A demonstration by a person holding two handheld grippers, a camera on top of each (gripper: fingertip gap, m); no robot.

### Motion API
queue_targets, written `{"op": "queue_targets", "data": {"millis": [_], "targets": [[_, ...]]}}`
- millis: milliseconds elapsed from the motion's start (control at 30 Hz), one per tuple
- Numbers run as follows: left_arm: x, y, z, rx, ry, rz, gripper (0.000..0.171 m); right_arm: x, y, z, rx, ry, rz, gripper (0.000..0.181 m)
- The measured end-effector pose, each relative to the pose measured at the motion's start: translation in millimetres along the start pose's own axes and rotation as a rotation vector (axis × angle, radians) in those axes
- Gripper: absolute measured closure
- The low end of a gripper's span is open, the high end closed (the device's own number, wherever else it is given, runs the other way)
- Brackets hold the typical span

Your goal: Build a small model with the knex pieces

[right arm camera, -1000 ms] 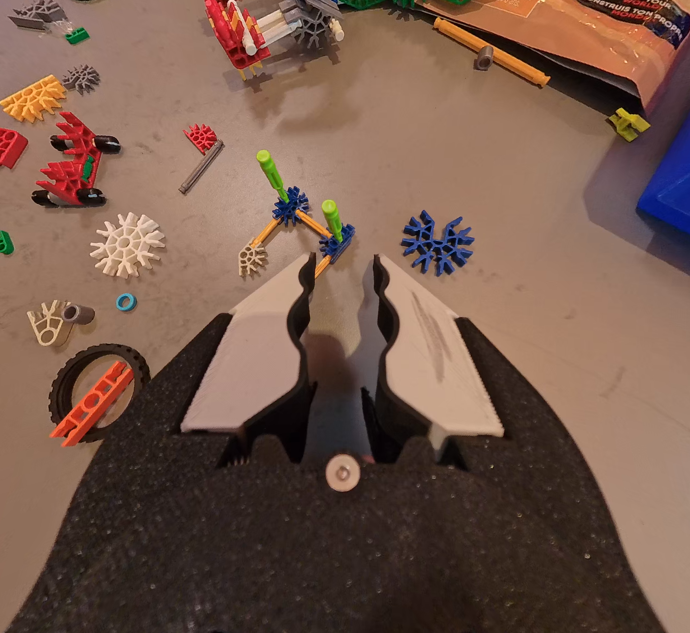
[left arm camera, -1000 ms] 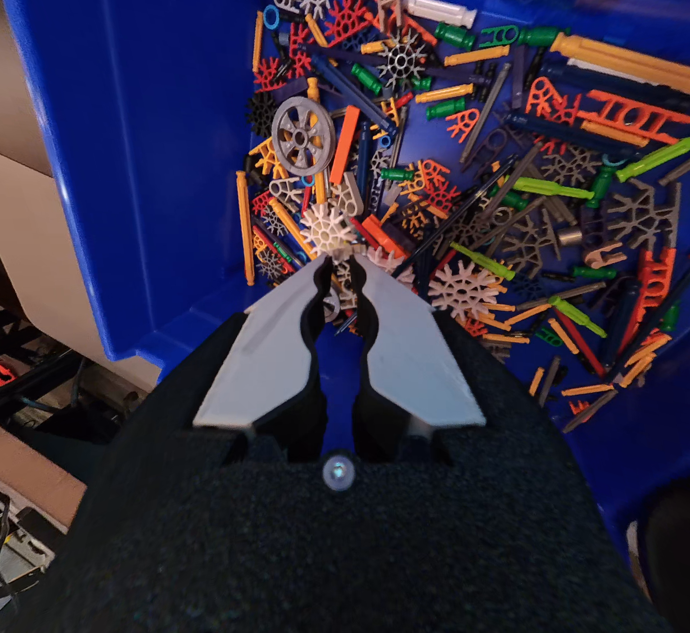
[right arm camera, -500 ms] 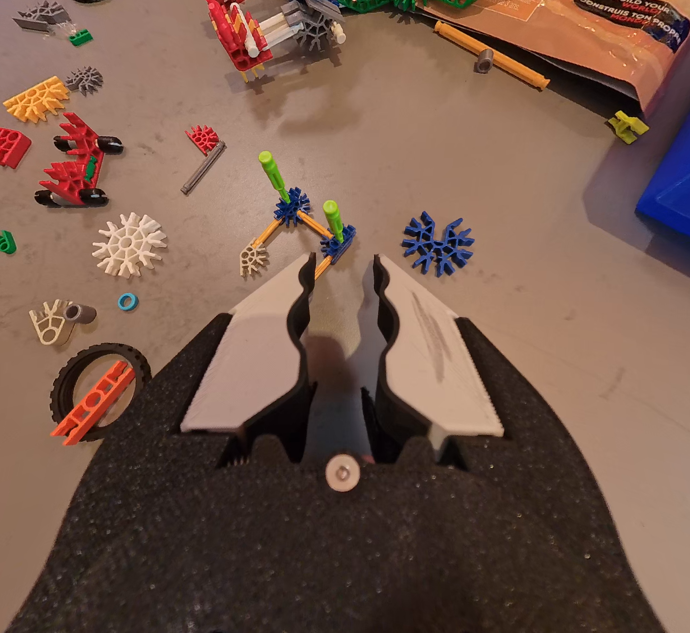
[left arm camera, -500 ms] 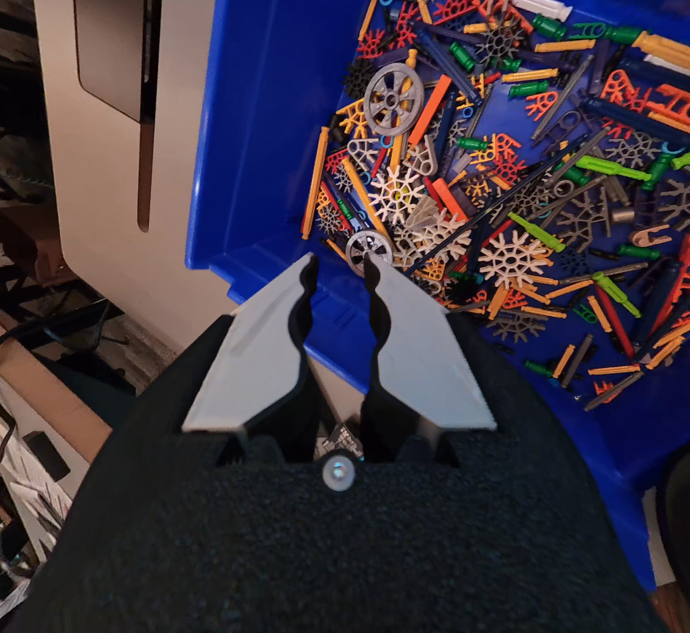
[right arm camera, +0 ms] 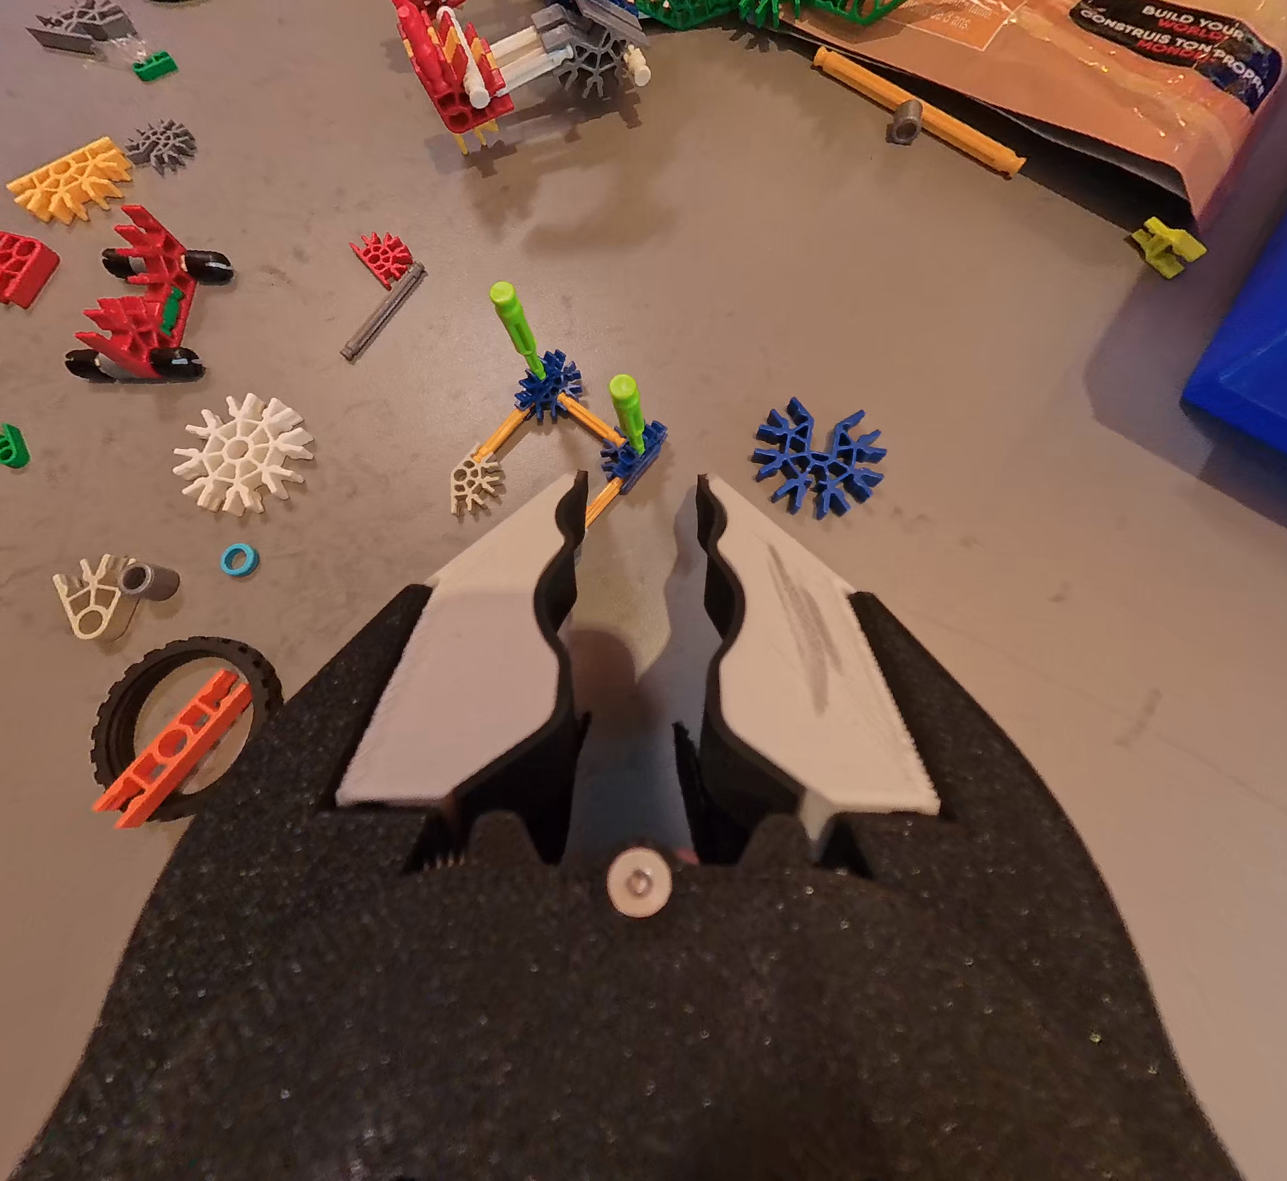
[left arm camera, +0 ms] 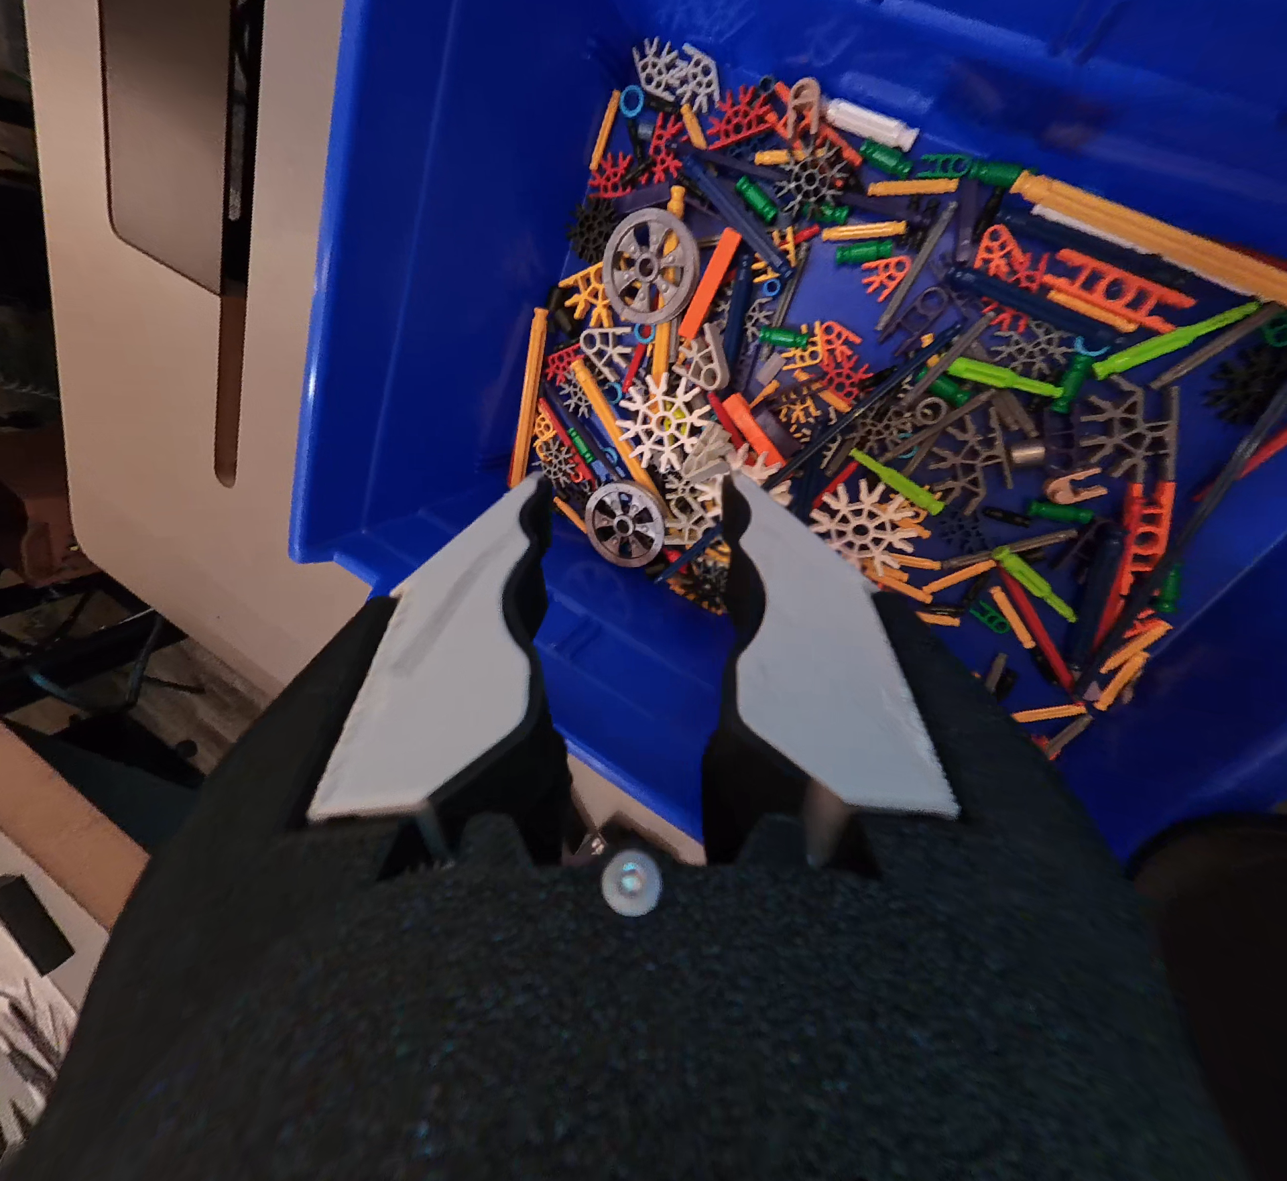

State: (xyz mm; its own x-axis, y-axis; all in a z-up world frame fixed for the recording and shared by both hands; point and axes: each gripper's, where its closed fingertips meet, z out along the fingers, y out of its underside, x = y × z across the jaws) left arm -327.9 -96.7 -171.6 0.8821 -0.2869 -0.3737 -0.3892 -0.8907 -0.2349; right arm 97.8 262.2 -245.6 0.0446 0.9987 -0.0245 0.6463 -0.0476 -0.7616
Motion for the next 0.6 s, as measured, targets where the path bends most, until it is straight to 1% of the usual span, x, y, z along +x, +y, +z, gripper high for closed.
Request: {"op": "queue_targets", "data": {"millis": [233, 400, 467, 533, 600], "targets": [[29.6, -26.2, -10.3, 0.068, 0.061, 0.043, 0.121, -0.9, -0.8, -0.5, 0.007, 0.006, -0.013, 0.15], [51.1, -58.3, -11.4, 0.14, 0.078, 0.062, 0.122, -1.9, -1.7, -1.2, 0.015, 0.007, -0.026, 0.15], [54.3, -70.5, -10.2, 0.157, 0.055, 0.073, 0.121, -2.5, -2.1, -1.5, 0.019, 0.007, -0.031, 0.15], [55.8, -75.2, -5.9, 0.15, 0.045, 0.088, 0.119, -3.2, -2.7, -2.1, 0.024, 0.006, -0.036, 0.149], [49.8, -65.7, 6.0, 0.074, 0.019, 0.103, 0.119, -3.9, -3.4, -2.7, 0.031, 0.005, -0.042, 0.149]]}}
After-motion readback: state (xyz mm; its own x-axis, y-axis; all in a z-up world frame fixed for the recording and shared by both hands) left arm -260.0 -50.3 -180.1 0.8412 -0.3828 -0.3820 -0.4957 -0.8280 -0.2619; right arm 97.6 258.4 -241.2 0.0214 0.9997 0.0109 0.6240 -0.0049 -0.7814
